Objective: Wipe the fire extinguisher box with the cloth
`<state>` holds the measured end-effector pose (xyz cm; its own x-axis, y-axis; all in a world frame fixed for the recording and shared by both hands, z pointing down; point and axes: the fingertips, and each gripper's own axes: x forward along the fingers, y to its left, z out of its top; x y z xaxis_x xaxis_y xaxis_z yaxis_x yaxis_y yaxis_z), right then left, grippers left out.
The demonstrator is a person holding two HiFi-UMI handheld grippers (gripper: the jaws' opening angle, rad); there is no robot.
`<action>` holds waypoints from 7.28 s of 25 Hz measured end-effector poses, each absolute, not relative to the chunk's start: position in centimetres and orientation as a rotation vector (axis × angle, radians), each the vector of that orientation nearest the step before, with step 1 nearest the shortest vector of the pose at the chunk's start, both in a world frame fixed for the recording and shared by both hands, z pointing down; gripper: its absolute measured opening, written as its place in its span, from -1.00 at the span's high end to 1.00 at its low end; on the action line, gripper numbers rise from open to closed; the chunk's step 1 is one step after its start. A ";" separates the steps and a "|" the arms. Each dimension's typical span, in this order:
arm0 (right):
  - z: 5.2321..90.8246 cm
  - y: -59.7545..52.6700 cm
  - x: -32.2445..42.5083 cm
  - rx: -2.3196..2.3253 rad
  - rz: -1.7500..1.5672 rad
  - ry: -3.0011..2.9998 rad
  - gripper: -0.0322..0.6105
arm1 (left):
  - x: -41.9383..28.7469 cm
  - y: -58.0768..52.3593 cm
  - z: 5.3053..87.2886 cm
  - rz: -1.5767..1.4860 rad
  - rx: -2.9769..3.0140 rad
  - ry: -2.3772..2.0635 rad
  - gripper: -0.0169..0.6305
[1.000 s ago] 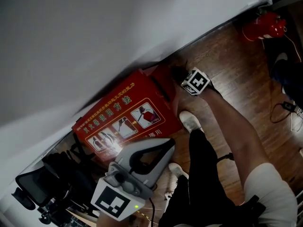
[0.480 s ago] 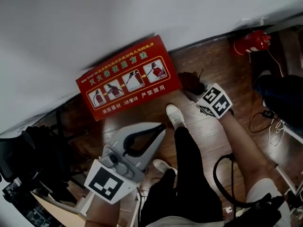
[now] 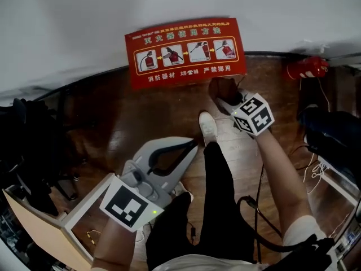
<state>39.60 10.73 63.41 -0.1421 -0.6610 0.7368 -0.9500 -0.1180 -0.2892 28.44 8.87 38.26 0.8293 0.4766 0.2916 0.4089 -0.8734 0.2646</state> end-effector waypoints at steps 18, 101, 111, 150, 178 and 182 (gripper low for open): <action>84.6 10.7 40.9 1.485 1.376 -1.608 0.74 | 27.5 5.8 46.8 0.520 2.789 0.554 0.95; 51.0 -10.5 22.7 0.607 0.528 -1.957 0.73 | 5.3 -7.6 36.9 0.259 2.899 -0.045 0.95; 55.2 -15.6 34.4 -0.337 0.251 -1.477 0.74 | 8.7 -14.8 39.6 0.238 2.789 -0.332 0.95; 85.2 -16.2 32.9 -0.383 0.405 -1.334 0.74 | 8.9 -22.4 51.1 0.267 2.589 -0.585 0.95; 25.9 32.1 11.7 1.903 0.716 -1.889 0.73 | -4.8 16.0 18.4 0.332 3.106 0.333 0.95; 24.6 41.1 8.5 1.915 0.684 -1.953 0.73 | -5.3 26.6 17.4 0.329 3.088 0.357 0.95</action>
<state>8.50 41.08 24.59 -0.0495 -0.8402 0.5401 -0.9936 -0.0137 -0.1125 -5.34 26.58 17.36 0.9518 0.2270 0.2062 0.2238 -0.9738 0.0392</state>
